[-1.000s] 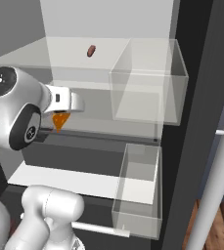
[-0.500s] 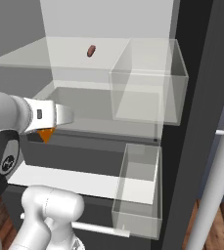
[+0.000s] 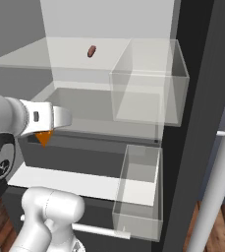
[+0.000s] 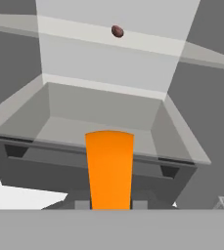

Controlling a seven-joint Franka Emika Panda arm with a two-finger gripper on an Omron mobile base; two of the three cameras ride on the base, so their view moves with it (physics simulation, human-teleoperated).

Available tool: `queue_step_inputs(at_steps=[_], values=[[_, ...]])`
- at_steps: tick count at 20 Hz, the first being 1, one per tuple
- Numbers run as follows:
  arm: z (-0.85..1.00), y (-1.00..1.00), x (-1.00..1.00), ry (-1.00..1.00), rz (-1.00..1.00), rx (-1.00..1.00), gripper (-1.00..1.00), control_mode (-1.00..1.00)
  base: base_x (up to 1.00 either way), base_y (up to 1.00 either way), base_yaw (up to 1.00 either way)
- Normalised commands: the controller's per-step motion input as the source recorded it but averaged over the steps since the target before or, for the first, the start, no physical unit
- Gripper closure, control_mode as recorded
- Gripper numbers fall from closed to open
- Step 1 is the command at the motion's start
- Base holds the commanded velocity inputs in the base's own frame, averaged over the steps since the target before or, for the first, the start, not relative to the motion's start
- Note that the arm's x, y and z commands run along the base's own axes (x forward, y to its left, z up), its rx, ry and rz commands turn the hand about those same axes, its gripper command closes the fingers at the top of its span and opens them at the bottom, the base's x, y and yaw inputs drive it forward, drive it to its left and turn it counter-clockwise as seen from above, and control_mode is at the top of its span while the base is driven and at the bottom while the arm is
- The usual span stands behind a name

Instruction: Retrieve the sausage and cheese from the fridge and place them on the cutting board on the counter.

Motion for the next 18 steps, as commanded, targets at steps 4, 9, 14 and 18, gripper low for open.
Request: queue_step_inputs(at_steps=[4, 9, 14, 18], values=[[0.0, 0.0, -0.1, 0.0, 0.0, 0.0, 1.0, -1.0, 0.0, 0.0, 0.0], [0.0, 0.0, 0.0, 0.0, 0.0, 0.0, 1.0, 1.0, -0.89, -0.09, -0.03], [0.0, 0.0, 0.0, 0.0, 0.0, 0.0, 1.0, 1.0, -1.0, -0.23, -0.15], [0.0, 0.0, 0.0, 0.0, 0.0, 0.0, 1.0, 1.0, -0.95, -0.23, -0.51]])
